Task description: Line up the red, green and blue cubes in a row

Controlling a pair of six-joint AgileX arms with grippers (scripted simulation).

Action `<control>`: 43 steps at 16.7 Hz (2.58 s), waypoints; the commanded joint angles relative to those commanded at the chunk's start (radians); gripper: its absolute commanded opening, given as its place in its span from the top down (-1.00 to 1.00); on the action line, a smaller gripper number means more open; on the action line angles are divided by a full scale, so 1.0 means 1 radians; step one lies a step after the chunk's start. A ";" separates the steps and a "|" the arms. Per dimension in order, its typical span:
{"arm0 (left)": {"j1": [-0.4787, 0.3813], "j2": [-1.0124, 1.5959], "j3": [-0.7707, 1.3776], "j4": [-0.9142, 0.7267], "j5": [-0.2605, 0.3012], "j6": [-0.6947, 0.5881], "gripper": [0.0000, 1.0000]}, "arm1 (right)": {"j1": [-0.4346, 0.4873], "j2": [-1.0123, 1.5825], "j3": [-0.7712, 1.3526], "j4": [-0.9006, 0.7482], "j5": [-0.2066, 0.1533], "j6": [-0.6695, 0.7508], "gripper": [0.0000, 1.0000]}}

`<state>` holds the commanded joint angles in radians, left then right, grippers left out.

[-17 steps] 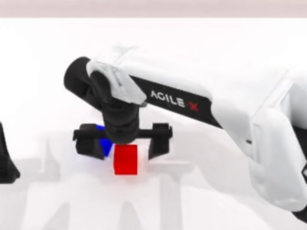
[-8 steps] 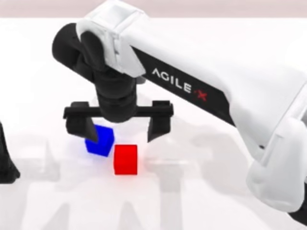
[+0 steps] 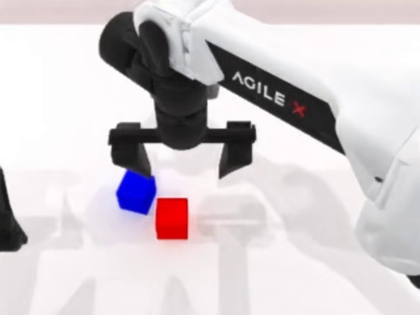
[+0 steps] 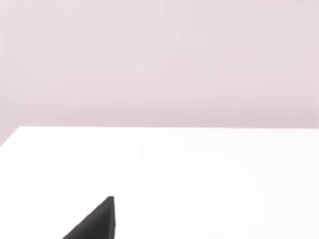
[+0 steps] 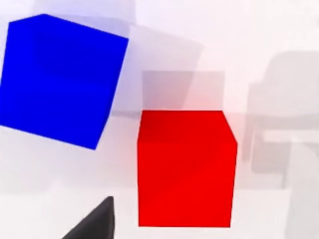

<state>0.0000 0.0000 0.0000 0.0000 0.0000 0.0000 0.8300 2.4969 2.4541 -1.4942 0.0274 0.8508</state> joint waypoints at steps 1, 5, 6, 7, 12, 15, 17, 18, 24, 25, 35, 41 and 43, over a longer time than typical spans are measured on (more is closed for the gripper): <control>0.000 0.000 0.000 0.000 0.000 0.000 -1.00 | -0.041 -0.026 -0.043 0.020 -0.001 -0.036 -1.00; 0.000 0.000 0.000 0.000 0.000 0.000 -1.00 | -0.272 -0.156 -0.294 0.120 -0.010 -0.222 -1.00; 0.000 0.000 0.000 0.000 0.000 0.000 -1.00 | -0.341 -0.193 -0.373 0.147 -0.012 -0.276 -1.00; 0.000 0.000 0.000 0.000 0.000 0.000 -1.00 | -0.412 -0.229 -0.452 0.175 -0.014 -0.330 -1.00; 0.000 0.000 0.000 0.000 0.000 0.000 -1.00 | -0.701 -0.394 -0.750 0.302 -0.023 -0.564 -1.00; 0.000 0.000 0.000 0.000 0.000 0.000 -1.00 | -0.759 -0.437 -0.807 0.336 -0.025 -0.620 -1.00; 0.000 0.000 0.000 0.000 0.000 0.000 -1.00 | -0.759 -0.437 -0.808 0.336 -0.025 -0.620 -1.00; 0.000 0.000 0.000 0.000 0.000 0.000 -1.00 | -0.759 -0.437 -0.808 0.336 -0.025 -0.620 -1.00; 0.000 0.000 0.000 0.000 0.000 0.000 -1.00 | -0.757 -0.401 -0.868 0.434 -0.025 -0.618 -1.00; 0.000 0.000 0.000 0.000 0.000 0.000 -1.00 | -0.757 -0.388 -0.892 0.471 -0.025 -0.617 -1.00; 0.000 0.000 0.000 0.000 0.000 0.000 -1.00 | -0.757 -0.324 -1.007 0.649 -0.025 -0.617 -1.00; 0.000 0.000 0.000 0.000 0.000 0.000 -1.00 | -0.757 -0.324 -1.007 0.649 -0.025 -0.617 -0.10; 0.000 0.000 0.000 0.000 0.000 0.000 -1.00 | -0.757 -0.324 -1.007 0.649 -0.025 -0.617 0.21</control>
<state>0.0000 0.0000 0.0000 0.0000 0.0000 0.0000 0.0725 2.1727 1.4473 -0.8454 0.0028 0.2340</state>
